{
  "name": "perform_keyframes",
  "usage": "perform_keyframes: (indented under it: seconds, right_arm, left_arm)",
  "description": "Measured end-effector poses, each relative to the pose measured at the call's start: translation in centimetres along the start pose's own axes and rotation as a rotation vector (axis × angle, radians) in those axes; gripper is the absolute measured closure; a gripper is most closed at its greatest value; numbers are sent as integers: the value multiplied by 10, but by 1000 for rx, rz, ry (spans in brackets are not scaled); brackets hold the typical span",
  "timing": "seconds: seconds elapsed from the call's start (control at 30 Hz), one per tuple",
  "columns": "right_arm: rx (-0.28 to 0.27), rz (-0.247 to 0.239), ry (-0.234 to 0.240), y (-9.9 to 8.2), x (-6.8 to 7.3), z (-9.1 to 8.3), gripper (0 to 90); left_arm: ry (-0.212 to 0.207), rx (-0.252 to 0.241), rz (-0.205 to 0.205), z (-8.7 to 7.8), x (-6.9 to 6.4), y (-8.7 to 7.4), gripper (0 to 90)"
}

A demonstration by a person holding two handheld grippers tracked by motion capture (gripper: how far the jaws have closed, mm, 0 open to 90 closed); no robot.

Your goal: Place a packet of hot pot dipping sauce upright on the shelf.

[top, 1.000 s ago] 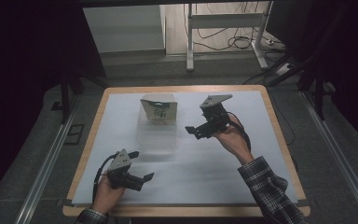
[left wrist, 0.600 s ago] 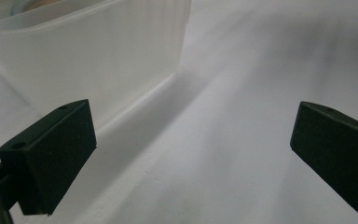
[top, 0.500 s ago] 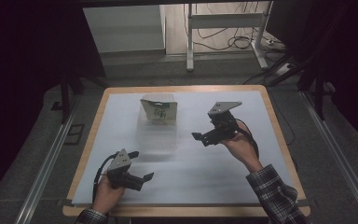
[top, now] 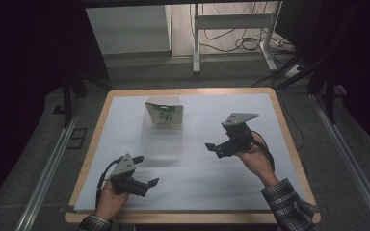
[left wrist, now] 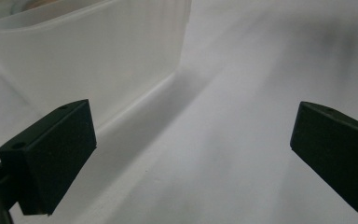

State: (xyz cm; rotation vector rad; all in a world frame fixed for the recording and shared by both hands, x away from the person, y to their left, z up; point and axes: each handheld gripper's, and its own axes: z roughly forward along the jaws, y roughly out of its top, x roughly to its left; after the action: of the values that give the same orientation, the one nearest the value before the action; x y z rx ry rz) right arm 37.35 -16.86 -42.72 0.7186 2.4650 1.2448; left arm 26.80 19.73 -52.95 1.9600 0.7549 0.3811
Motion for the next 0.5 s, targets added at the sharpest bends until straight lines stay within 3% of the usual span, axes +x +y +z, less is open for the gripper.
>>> perform_keyframes:
  seconds: [0.5]
  right_arm:
    - [20, 38, -26, -30, -7, -18, 0]
  left_arm:
    - [0, -1, 1, 0, 0, 0, 3]
